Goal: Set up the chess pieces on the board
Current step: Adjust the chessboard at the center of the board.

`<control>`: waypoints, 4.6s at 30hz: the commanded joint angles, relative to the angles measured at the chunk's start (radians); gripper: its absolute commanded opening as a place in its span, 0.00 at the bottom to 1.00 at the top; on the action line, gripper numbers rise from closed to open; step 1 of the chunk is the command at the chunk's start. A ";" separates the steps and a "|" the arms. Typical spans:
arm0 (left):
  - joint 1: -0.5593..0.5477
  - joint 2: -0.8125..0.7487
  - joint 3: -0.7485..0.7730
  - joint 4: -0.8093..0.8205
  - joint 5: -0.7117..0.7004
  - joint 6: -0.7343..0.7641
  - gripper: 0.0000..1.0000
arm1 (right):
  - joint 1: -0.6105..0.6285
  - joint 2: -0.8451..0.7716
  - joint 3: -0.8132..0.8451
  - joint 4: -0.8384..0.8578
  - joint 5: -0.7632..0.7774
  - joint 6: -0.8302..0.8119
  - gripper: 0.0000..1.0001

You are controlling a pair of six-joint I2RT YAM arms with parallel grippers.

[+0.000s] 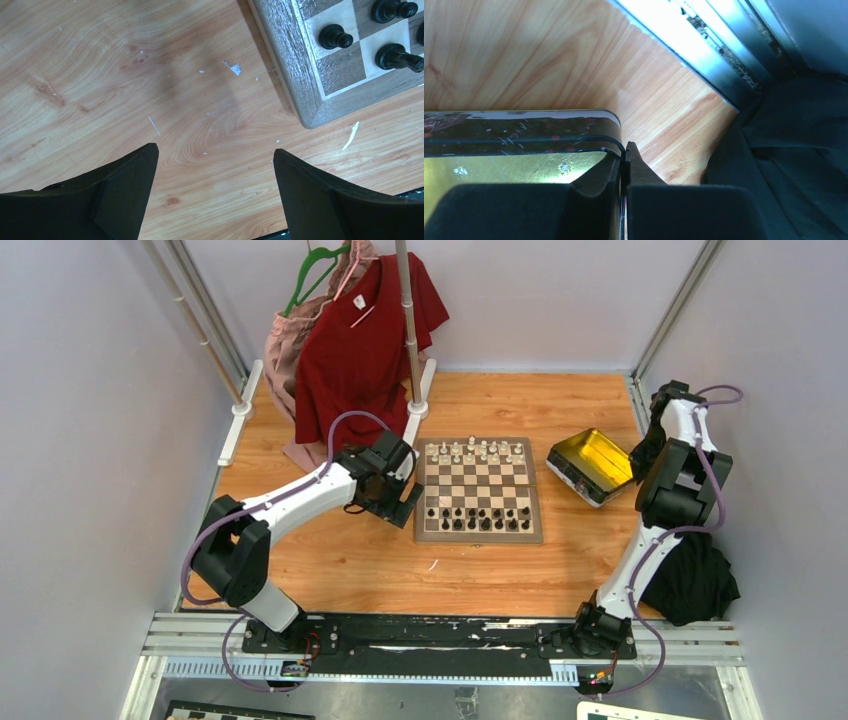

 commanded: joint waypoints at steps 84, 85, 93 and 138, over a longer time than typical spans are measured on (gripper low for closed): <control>0.009 0.110 0.112 -0.068 -0.010 0.034 1.00 | 0.094 0.172 0.138 0.330 0.066 -0.481 0.04; 0.009 0.110 0.111 -0.069 -0.007 0.034 1.00 | 0.095 0.168 0.134 0.323 0.074 -0.471 0.01; 0.010 0.100 0.103 -0.071 0.006 0.028 1.00 | 0.096 0.093 0.071 0.273 0.092 -0.380 0.03; 0.010 0.067 0.048 -0.035 -0.031 0.024 1.00 | 0.296 0.219 0.264 0.457 -0.085 -0.148 0.24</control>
